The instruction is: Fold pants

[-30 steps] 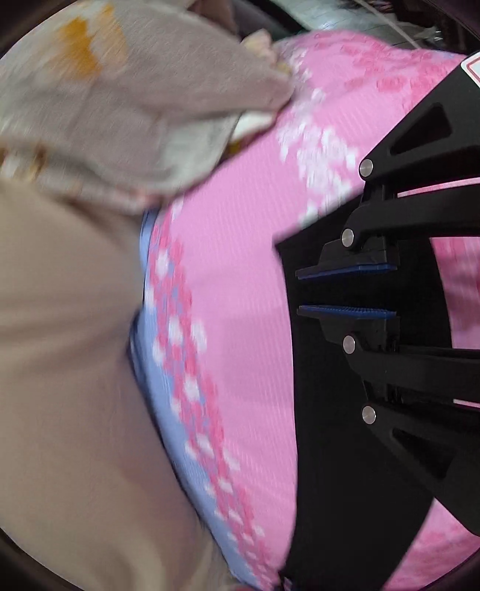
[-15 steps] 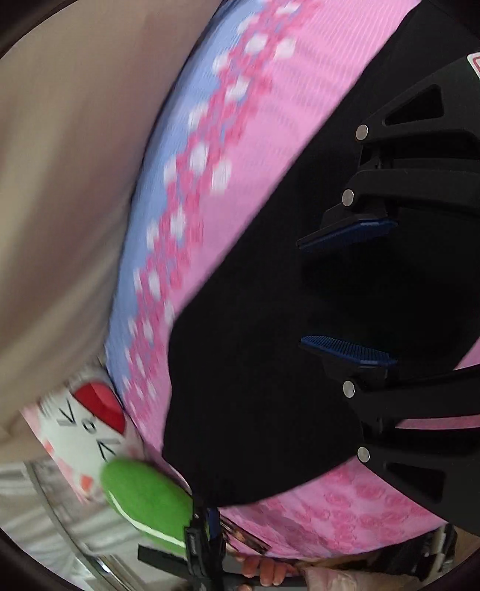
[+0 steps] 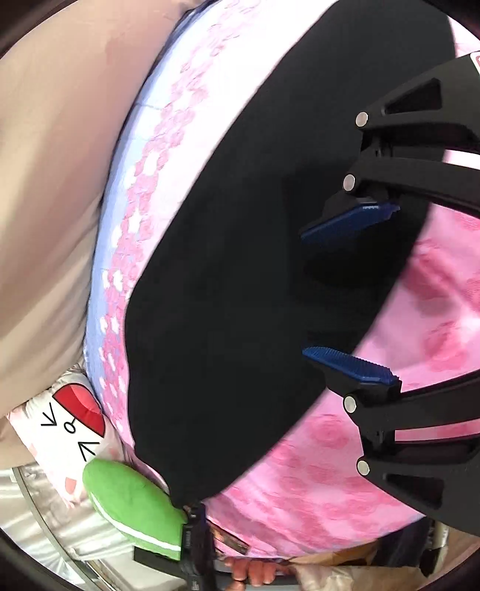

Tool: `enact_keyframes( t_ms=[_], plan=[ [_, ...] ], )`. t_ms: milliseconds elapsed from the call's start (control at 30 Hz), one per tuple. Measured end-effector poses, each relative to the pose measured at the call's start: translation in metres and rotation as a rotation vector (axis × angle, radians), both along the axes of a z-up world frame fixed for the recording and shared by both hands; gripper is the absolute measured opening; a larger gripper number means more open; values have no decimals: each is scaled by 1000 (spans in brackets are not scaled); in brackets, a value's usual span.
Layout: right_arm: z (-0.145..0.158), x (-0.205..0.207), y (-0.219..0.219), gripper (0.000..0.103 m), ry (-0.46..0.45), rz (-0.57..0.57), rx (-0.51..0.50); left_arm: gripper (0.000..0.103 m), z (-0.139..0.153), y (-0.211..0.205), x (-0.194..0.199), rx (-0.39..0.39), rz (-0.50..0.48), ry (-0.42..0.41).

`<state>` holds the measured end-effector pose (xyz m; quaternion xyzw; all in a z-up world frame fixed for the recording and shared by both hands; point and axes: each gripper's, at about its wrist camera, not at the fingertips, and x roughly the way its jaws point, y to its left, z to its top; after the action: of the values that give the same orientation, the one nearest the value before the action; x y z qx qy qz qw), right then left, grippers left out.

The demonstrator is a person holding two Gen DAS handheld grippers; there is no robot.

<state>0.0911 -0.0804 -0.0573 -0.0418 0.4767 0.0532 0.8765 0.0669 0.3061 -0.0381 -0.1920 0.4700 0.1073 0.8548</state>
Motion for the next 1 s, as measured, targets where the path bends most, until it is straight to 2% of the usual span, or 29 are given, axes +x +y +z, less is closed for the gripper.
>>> enact_keyframes(
  t_ms=[67, 133, 167, 233, 267, 300, 367, 433, 500, 533, 567, 600, 667, 767, 833, 933, 1000],
  plan=[
    [-2, -10, 4, 64, 4, 43, -1, 25, 15, -11, -7, 63, 20, -32],
    [-7, -9, 8, 63, 4, 71, -2, 38, 28, -24, -8, 74, 10, -65],
    [-13, -6, 8, 47, 21, 74, -8, 39, 32, -30, -9, 74, -3, -76],
    [-21, -4, 9, 31, 21, 70, -77, 40, 41, -51, -8, 68, -41, -90],
    [-18, -9, 7, 13, 30, 82, -69, 40, 45, -61, -9, 63, -63, -95],
    [-14, -17, 2, 9, 45, 87, -47, 42, 46, -70, -10, 60, -78, -97],
    [-10, -30, -13, 7, 58, 79, -1, 50, 46, -90, -8, 67, -121, -102],
    [-4, -46, -38, 8, 41, 26, 70, 53, 41, -117, -4, 89, -157, -90],
    [17, -77, -84, 34, -33, -108, 85, 54, 37, -142, 0, 101, -193, -88],
    [27, -92, -107, 57, -80, -184, 69, 55, 35, -155, 1, 109, -216, -88],
    [36, -108, -131, 61, -123, -264, 44, 57, 34, -171, 1, 121, -239, -92],
    [44, -123, -159, 61, -156, -355, 15, 63, 33, -183, 1, 134, -252, -101],
    [57, -151, -223, 61, -184, -570, -37, 66, 31, -209, 2, 184, -272, -114],
    [66, -179, -303, 62, -206, -772, -105, 72, 26, -253, 3, 264, -312, -130],
    [61, -181, -336, 61, -172, -827, -142, 75, 22, -270, 4, 291, -334, -133],
    [41, -175, -372, 61, -108, -847, -119, 75, 16, -295, 3, 366, -354, -129],
    [30, -173, -382, 44, -86, -839, -88, 75, 12, -306, 5, 383, -370, -115]
  ],
)
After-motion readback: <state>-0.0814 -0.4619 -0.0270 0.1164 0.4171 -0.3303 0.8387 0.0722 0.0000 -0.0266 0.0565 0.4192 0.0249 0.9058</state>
